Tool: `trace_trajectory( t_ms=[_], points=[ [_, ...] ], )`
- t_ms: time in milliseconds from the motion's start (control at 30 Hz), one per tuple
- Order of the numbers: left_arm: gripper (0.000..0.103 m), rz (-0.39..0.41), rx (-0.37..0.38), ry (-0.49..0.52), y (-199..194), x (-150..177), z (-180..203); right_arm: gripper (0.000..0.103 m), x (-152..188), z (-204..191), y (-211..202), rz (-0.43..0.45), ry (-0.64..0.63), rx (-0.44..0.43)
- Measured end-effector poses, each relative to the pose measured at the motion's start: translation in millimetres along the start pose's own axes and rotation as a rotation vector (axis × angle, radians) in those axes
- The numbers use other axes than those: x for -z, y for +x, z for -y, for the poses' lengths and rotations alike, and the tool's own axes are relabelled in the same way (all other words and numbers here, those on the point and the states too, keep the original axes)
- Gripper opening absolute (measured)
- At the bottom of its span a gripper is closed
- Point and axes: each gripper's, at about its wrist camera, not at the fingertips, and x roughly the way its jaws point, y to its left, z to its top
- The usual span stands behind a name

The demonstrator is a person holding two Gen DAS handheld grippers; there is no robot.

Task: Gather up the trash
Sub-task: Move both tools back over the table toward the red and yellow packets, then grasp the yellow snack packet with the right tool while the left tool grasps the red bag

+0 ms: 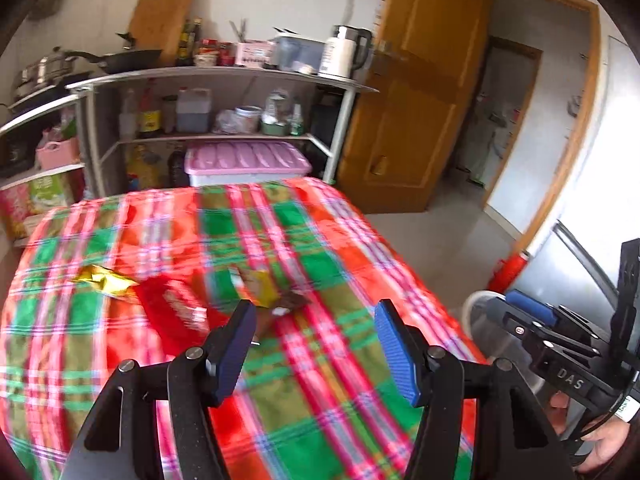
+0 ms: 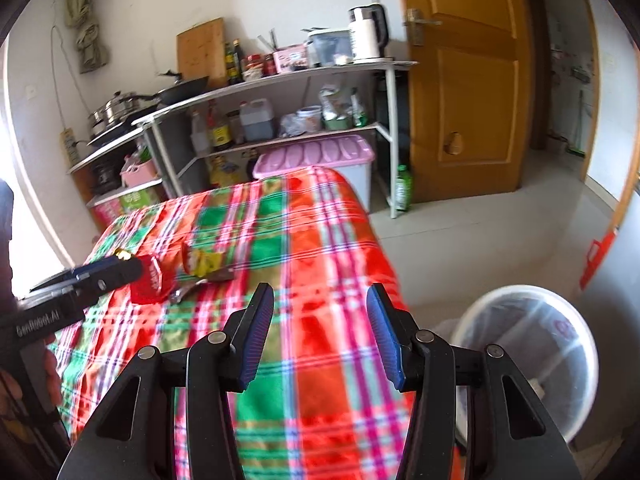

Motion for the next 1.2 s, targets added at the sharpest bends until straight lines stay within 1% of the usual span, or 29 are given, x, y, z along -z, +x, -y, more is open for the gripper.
trace_trajectory(
  t_ms=[33,133,200,267,400,567,633,700,833,933,1033,1200],
  points=[
    [0.061,0.001,-0.02,-0.019,-2,-2,-13,0.05,-1,-4,4,-0.005,-0.006,-0.01],
    [0.061,0.004,-0.034,-0.084,-5,-7,-43,0.05,-7,-18,21,-0.024,-0.025,-0.04],
    [0.061,0.016,-0.077,-0.094,-8,-8,-59,0.05,-8,-24,28,-0.036,-0.034,-0.05],
    [0.061,0.017,-0.097,-0.112,-9,-9,-74,0.05,-8,-33,39,-0.055,-0.048,-0.068],
    [0.061,0.004,-0.118,-0.156,-7,-9,-101,0.05,-11,-47,57,-0.083,-0.074,-0.092],
    [0.061,-0.033,-0.127,-0.187,9,-7,-123,0.05,-18,-69,84,-0.111,-0.096,-0.169],
    [0.061,-0.048,-0.135,-0.186,16,-5,-128,0.05,-20,-78,92,-0.116,-0.113,-0.194],
    [0.061,-0.063,-0.133,-0.193,22,-2,-132,0.05,-21,-89,103,-0.125,-0.145,-0.236],
    [0.061,-0.087,-0.127,-0.199,38,-2,-136,0.05,-23,-105,124,-0.149,-0.18,-0.264],
    [0.061,-0.103,-0.113,-0.188,49,-3,-135,0.05,-25,-117,142,-0.183,-0.215,-0.268],
    [0.061,-0.135,-0.12,-0.191,63,-1,-138,0.05,-25,-129,156,-0.197,-0.265,-0.258],
    [0.061,-0.157,-0.124,-0.192,75,1,-139,0.05,-27,-133,178,-0.237,-0.265,-0.259]
  ],
)
